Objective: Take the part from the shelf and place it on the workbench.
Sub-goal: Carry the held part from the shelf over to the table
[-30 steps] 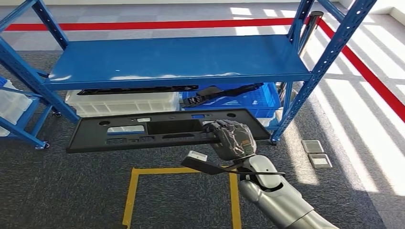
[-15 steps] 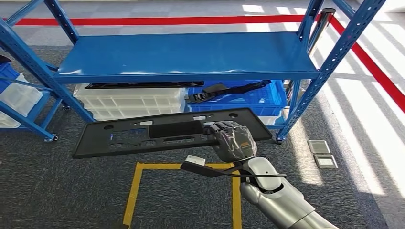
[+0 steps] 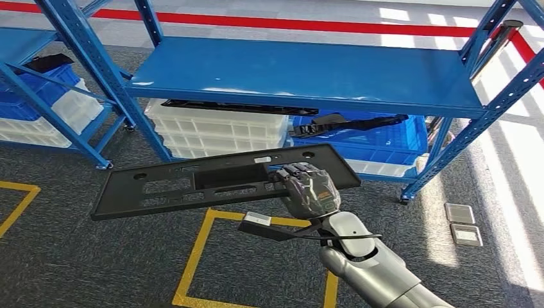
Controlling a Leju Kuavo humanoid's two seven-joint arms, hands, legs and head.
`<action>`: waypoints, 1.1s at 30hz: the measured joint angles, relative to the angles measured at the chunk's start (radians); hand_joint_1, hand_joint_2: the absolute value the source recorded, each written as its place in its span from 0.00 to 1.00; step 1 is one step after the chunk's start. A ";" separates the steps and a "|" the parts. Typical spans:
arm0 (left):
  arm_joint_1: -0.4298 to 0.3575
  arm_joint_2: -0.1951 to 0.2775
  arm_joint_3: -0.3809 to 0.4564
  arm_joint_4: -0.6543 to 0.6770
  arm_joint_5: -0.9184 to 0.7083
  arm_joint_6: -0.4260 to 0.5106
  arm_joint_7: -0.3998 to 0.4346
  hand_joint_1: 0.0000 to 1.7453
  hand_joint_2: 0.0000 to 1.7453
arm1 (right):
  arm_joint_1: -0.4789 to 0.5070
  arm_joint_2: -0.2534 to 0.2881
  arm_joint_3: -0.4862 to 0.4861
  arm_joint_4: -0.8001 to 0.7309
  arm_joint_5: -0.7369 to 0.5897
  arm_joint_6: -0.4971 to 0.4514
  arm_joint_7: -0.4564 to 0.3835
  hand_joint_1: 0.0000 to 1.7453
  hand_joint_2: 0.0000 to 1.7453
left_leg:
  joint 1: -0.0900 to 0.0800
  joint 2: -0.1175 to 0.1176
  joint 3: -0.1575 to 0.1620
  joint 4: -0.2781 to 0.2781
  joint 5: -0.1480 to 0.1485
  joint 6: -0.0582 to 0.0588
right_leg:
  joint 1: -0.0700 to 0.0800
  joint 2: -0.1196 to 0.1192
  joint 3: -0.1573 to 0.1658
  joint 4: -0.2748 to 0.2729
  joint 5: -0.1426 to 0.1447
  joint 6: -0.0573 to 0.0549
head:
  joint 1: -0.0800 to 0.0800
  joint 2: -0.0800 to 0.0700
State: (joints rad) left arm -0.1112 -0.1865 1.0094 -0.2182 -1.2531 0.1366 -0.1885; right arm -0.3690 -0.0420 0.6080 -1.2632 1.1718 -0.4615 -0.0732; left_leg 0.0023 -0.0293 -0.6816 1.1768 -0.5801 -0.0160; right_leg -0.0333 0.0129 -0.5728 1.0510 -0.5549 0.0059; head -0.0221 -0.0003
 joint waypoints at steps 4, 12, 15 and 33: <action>0.000 0.000 0.000 0.000 0.000 0.000 0.000 0.00 1.00 | 0.000 0.000 0.000 0.000 0.000 0.000 0.000 1.00 1.00 | 0.001 0.002 -0.005 0.009 -0.004 -0.001 | 0.000 -0.002 0.000 0.000 0.000 0.000 | 0.000 0.000; -0.001 0.000 0.000 0.000 0.000 0.000 0.000 0.00 1.00 | 0.000 0.000 0.001 0.000 0.001 0.000 0.000 1.00 1.00 | 0.001 0.007 -0.017 0.035 -0.016 -0.003 | 0.000 -0.008 0.000 0.000 -0.001 -0.001 | 0.000 0.000; -0.002 0.000 0.000 0.000 0.000 0.000 0.000 0.00 1.00 | 0.000 0.000 0.001 0.000 0.002 0.000 0.000 1.00 1.00 | 0.002 0.009 -0.021 0.044 -0.019 -0.003 | 0.001 -0.010 0.000 0.000 -0.001 -0.001 | 0.000 0.000; 0.011 0.001 0.009 0.000 0.008 0.003 0.000 0.00 1.00 | -0.010 0.003 0.032 0.005 0.033 -0.003 -0.002 1.00 1.00 | -0.005 0.049 0.076 -0.151 0.089 0.045 | 0.007 -0.066 0.003 0.063 -0.079 0.028 | 0.002 0.000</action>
State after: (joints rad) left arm -0.1002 -0.1860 1.0182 -0.2182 -1.2454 0.1393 -0.1881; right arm -0.3786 -0.0391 0.6402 -1.2587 1.2045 -0.4647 -0.0753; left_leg -0.0023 0.0198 -0.6056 1.0253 -0.4907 0.0288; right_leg -0.0265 -0.0527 -0.5700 1.1139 -0.6335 0.0337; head -0.0204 -0.0003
